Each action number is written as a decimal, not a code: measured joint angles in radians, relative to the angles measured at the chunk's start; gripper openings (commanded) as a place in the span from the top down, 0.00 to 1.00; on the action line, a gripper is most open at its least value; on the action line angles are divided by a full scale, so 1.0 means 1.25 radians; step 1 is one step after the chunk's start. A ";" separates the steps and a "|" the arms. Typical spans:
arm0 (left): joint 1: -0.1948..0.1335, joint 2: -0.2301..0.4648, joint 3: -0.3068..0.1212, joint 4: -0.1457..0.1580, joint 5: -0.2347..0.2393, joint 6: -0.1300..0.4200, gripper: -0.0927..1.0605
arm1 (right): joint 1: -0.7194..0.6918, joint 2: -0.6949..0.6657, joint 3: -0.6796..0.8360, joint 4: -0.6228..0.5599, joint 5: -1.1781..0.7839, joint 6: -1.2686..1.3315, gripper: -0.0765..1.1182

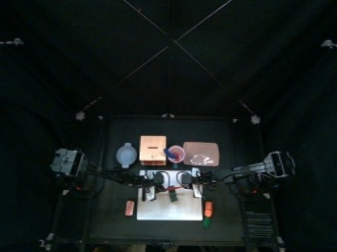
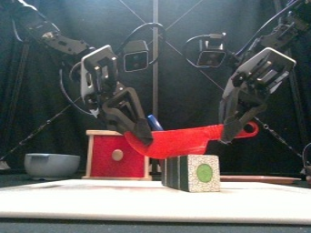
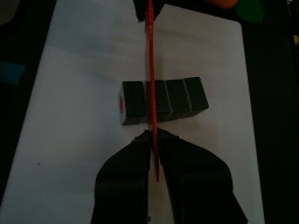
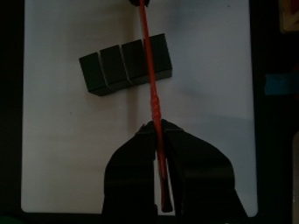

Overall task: Place sushi on board then cut the sushi with the knife then place the pieces on the plate
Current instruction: Cut the sushi into 4 pieces

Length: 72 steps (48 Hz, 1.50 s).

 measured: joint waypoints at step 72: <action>0.086 0.025 -0.015 0.099 0.001 0.006 0.48 | -0.059 0.049 -0.021 0.032 0.060 0.005 0.74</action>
